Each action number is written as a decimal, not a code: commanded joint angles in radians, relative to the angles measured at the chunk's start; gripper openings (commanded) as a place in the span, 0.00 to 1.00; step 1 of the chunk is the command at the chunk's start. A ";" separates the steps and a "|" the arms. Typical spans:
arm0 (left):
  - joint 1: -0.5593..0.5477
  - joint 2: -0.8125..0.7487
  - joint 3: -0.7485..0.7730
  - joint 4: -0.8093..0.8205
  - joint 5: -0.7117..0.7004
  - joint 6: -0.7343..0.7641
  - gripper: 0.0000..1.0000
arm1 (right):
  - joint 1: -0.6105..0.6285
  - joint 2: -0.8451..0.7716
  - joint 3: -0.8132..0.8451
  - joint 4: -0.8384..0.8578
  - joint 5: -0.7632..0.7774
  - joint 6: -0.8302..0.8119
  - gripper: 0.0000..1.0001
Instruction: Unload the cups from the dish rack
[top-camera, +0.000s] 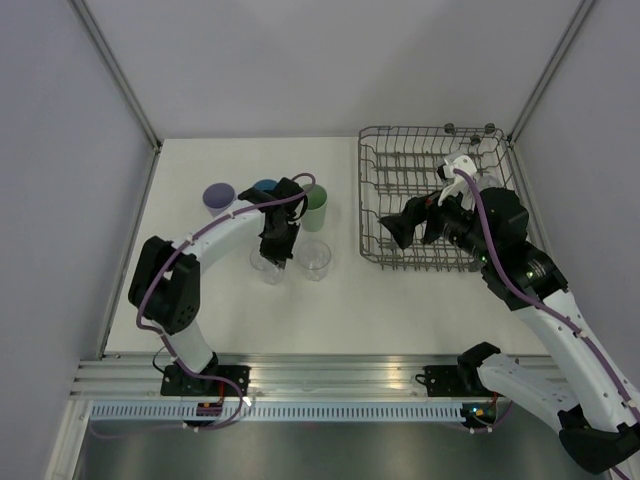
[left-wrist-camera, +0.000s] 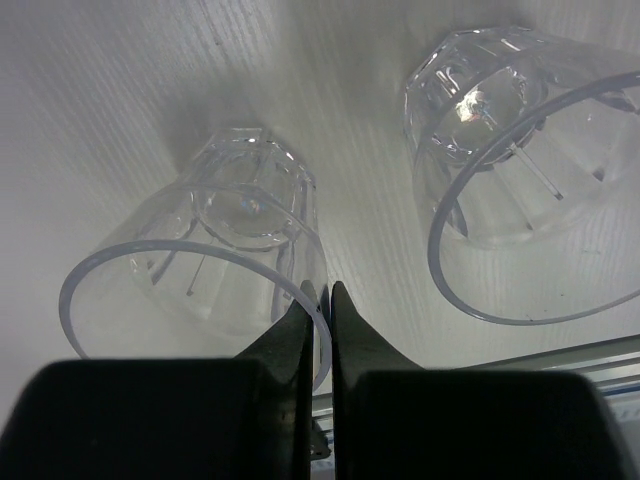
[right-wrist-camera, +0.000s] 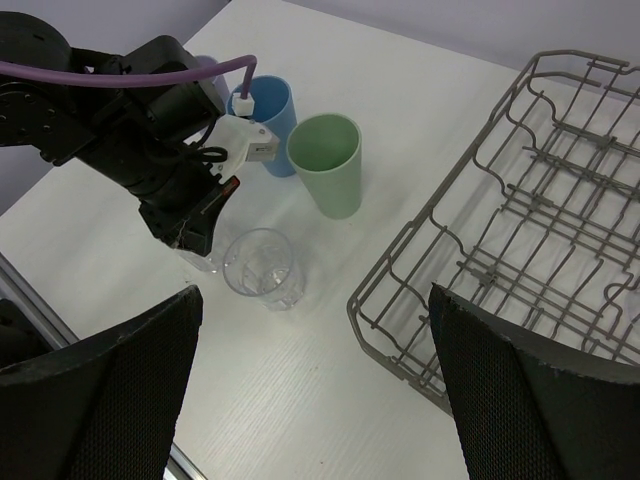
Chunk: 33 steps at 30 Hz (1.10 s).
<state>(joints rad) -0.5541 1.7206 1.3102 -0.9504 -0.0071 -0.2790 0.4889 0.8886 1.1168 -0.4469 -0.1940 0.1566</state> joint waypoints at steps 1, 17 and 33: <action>-0.006 0.005 0.046 -0.010 -0.045 0.038 0.03 | 0.000 -0.020 0.000 -0.015 0.022 -0.019 0.98; -0.030 0.042 0.047 0.027 -0.045 0.035 0.06 | 0.000 -0.027 -0.002 -0.027 0.025 -0.025 0.98; -0.035 -0.076 0.052 0.019 -0.028 0.029 0.50 | 0.002 -0.010 0.012 -0.033 0.031 -0.031 0.98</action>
<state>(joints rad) -0.5842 1.7226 1.3258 -0.9371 -0.0433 -0.2699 0.4889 0.8764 1.1168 -0.4870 -0.1810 0.1406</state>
